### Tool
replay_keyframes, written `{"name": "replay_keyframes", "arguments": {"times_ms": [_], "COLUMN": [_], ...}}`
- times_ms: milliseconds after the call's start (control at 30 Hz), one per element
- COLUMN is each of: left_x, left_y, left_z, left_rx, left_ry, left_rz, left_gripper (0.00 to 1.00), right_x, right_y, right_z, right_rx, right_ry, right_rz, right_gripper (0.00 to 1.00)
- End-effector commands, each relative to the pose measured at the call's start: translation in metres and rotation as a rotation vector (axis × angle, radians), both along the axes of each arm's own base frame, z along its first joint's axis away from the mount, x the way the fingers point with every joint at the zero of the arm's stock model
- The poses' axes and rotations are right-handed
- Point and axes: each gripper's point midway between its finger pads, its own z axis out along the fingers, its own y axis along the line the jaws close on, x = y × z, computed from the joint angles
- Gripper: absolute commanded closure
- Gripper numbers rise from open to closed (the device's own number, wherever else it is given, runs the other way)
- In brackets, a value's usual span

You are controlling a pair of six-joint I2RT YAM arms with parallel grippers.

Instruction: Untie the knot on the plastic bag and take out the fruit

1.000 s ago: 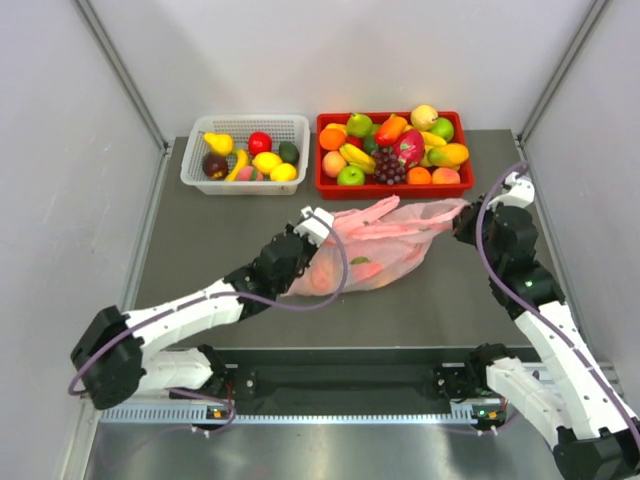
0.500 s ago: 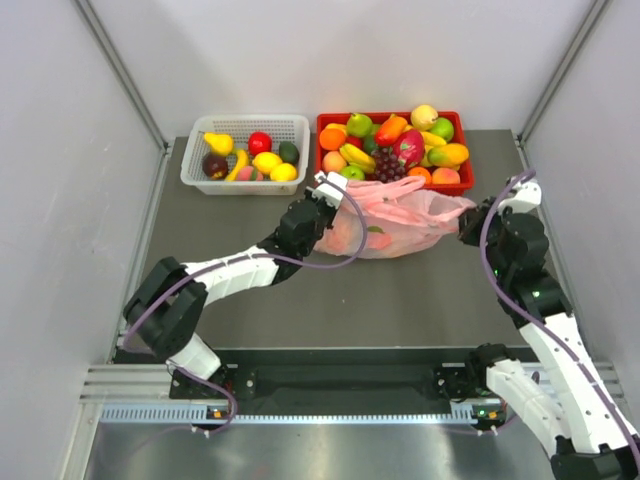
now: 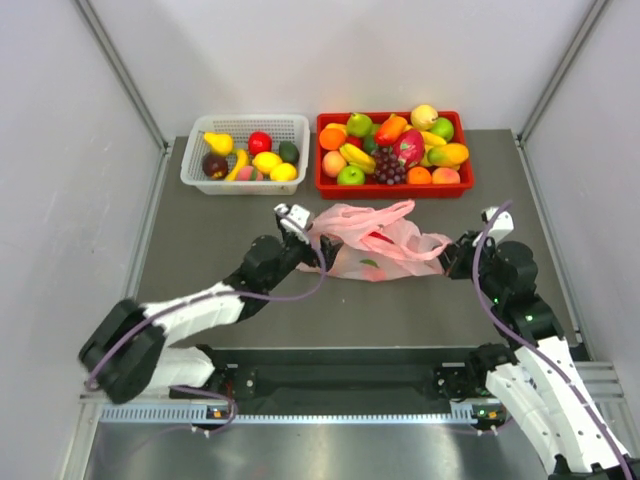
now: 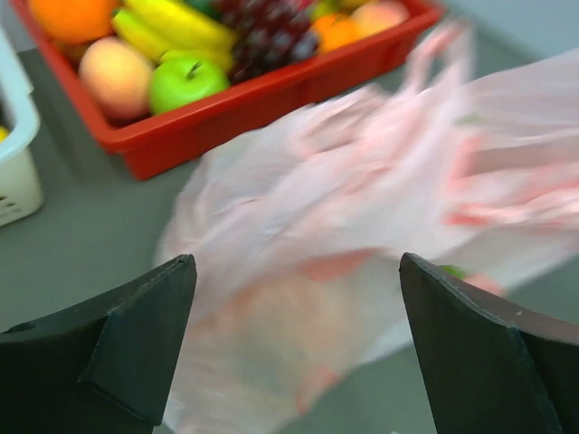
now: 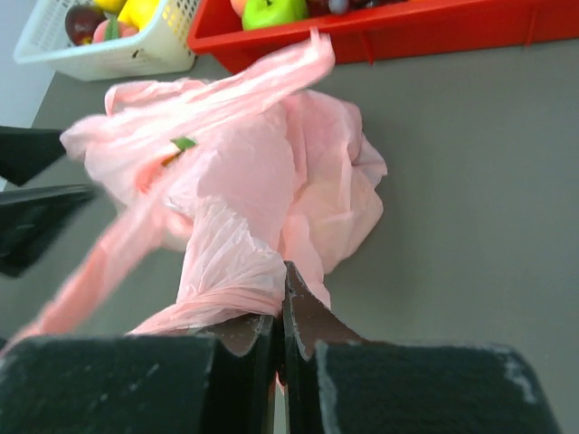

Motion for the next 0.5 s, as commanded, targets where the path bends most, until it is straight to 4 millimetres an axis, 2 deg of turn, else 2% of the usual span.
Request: {"name": "replay_keyframes", "arguments": {"times_ms": [0,33,67,133,167,300,333,367,400,433,467], "left_x": [-0.053,-0.062,-0.071,-0.080,-0.085,-0.077,-0.075,-0.066,-0.061,-0.055,-0.048], "left_y": [-0.009,-0.004,0.002,0.009,0.013,0.014,0.009,0.002,-0.003,-0.012,-0.027], "left_z": [0.035,0.032,0.053,0.059,0.077,0.106,0.125,0.118,0.122,0.149,0.118], "left_rx": [-0.204,-0.205,-0.245,-0.235,-0.256,-0.188,-0.178,-0.122,-0.101,-0.102,-0.005], "left_ry": [0.056,0.079,0.053,0.078,0.049,0.052,0.044,0.059,0.067,0.041,0.138], "left_rz": [-0.170,-0.174,-0.179,-0.179,-0.182,-0.157,-0.174,-0.177,-0.183,-0.204,-0.252], "left_gripper": [0.01,0.01,0.01,0.01,0.01,0.01,0.01,0.01,0.01,0.01,0.01], "right_x": [-0.014,-0.016,-0.017,-0.021,-0.022,-0.023,-0.025,-0.026,-0.027,-0.028,-0.028], "right_y": [-0.002,-0.004,-0.005,-0.001,-0.003,-0.008,-0.008,-0.006,-0.007,-0.006,-0.006], "right_z": [-0.012,-0.015,-0.016,-0.017,-0.019,-0.030,-0.032,-0.034,-0.039,-0.040,-0.041], "right_rx": [-0.033,-0.045,-0.039,-0.024,-0.025,-0.017,-0.006,0.000,0.002,0.005,0.004], "right_ry": [0.039,0.046,0.051,0.059,0.074,0.119,0.124,0.131,0.143,0.141,0.144], "right_rz": [0.032,0.029,0.020,0.041,0.027,-0.019,-0.018,-0.015,-0.016,-0.014,-0.013], "right_gripper": [1.00,1.00,1.00,1.00,1.00,1.00,1.00,1.00,1.00,1.00,1.00]}}
